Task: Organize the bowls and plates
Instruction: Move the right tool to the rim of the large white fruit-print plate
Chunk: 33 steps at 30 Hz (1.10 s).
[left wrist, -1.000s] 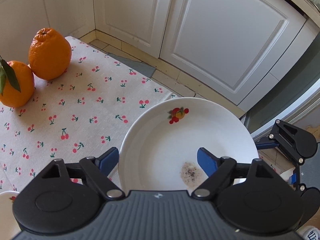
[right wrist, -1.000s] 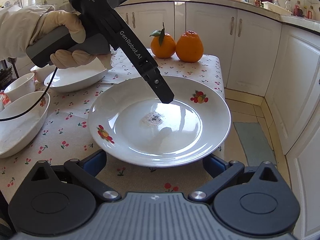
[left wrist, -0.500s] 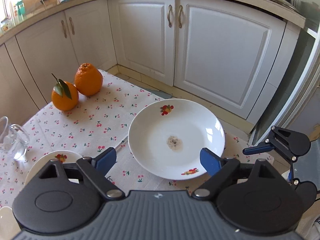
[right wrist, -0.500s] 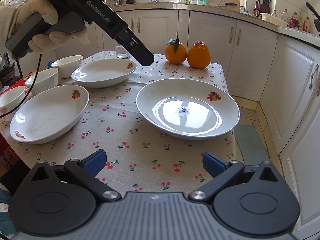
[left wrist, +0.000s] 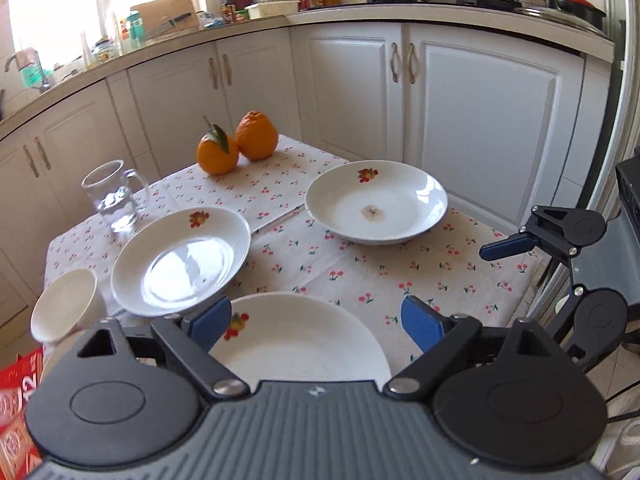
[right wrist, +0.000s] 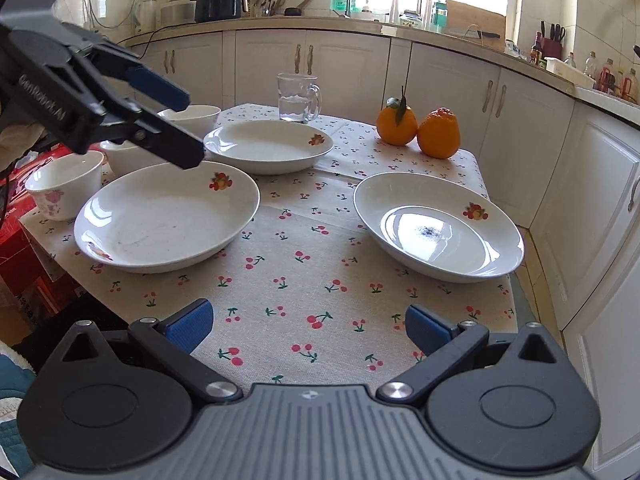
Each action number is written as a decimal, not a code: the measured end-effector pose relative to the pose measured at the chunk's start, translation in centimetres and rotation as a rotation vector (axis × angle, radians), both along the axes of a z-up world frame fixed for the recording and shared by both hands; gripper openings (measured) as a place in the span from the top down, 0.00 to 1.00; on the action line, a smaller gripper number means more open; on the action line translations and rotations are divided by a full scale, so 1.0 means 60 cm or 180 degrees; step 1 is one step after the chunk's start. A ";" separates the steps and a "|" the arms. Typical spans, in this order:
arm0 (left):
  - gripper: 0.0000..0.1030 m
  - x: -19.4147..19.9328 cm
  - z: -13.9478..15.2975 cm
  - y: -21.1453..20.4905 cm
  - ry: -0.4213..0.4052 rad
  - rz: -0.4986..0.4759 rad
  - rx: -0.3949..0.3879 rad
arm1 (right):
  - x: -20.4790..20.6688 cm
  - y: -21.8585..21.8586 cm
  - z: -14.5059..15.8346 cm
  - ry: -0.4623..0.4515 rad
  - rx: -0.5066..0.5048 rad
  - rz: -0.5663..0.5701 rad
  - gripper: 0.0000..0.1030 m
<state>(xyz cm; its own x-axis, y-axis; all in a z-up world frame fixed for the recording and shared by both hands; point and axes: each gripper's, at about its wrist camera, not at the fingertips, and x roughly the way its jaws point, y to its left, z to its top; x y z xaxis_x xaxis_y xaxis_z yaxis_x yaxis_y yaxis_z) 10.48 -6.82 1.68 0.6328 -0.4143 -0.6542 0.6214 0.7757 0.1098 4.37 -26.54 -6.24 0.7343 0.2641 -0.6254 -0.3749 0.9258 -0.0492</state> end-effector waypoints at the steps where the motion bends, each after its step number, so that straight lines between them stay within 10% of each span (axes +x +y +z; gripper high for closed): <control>1: 0.11 -0.006 -0.004 0.009 0.0005 0.0073 -0.0010 | 0.000 0.003 -0.001 0.0013 -0.0010 0.0004 0.00; 21: 0.11 -0.107 -0.101 0.101 0.0252 0.0777 0.0175 | 0.032 0.030 0.011 0.0170 0.0064 0.0291 0.00; 33: 0.11 -0.092 -0.135 0.087 0.0374 0.1041 0.0060 | 0.125 0.075 0.030 0.0562 0.0203 0.1066 0.00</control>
<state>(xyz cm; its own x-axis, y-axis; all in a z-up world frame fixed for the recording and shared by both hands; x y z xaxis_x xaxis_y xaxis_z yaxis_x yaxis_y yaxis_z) 4.97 -1.61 -6.41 0.6500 -0.1892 -0.7360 0.3494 0.9345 0.0684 11.86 -22.04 -4.44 0.4830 0.5136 -0.7092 -0.6546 0.7497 0.0970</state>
